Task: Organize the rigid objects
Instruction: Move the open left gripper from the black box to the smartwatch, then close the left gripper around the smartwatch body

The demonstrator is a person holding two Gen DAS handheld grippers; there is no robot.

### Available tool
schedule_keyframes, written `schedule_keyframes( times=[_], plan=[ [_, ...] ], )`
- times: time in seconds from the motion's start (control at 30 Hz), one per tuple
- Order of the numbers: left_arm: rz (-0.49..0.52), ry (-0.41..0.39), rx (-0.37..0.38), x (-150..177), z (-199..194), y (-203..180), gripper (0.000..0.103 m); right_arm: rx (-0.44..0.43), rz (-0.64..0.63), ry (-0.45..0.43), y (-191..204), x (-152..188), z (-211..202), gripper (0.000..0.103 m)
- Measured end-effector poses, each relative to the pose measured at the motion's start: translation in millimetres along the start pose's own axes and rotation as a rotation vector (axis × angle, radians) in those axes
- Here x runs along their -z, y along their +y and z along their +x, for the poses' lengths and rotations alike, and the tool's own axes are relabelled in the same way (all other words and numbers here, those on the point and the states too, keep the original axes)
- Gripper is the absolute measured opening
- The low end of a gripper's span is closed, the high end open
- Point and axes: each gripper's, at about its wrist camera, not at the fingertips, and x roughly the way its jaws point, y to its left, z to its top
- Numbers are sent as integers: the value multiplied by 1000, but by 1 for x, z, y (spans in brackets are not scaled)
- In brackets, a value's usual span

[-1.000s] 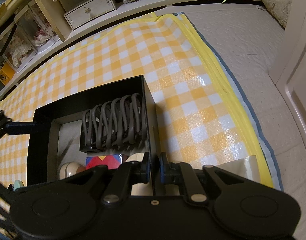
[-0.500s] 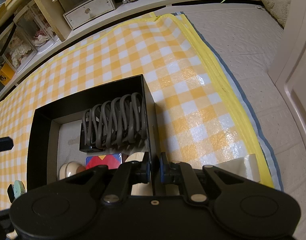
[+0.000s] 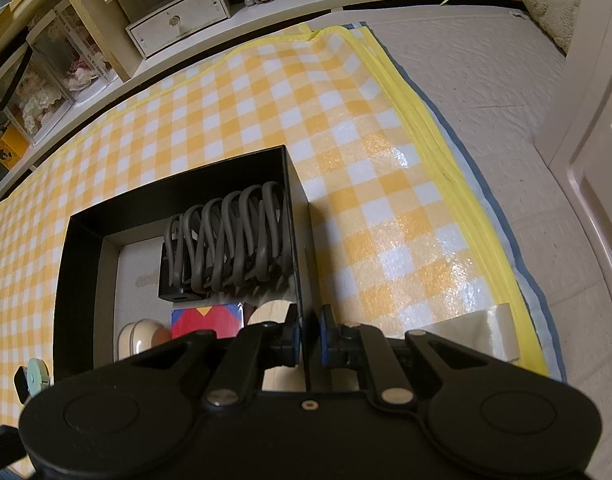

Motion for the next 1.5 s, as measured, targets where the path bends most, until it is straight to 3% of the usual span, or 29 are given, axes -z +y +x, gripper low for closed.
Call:
schedule_keyframes(
  times=[0.5, 0.7, 0.83, 1.13, 1.33, 1.5],
  plan=[
    [-229, -55, -136, 47, -34, 53, 103, 6, -5, 1, 1, 2, -1, 10],
    [-347, -65, -237, 66, -45, 88, 103, 9, -8, 2, 2, 1, -1, 10],
    [-383, -40, -289, 78, -44, 104, 103, 8, -6, 3, 2, 1, -1, 10],
    [-528, 87, -328, 112, -32, 141, 102, 9, -7, 4, 2, 0, -1, 10],
    [-664, 151, -354, 127, -26, 163, 90, 9, -7, 4, 2, 0, -1, 10],
    [-743, 147, -383, 136, -28, 173, 75, 10, -8, 5, 1, 0, -1, 11]
  ],
)
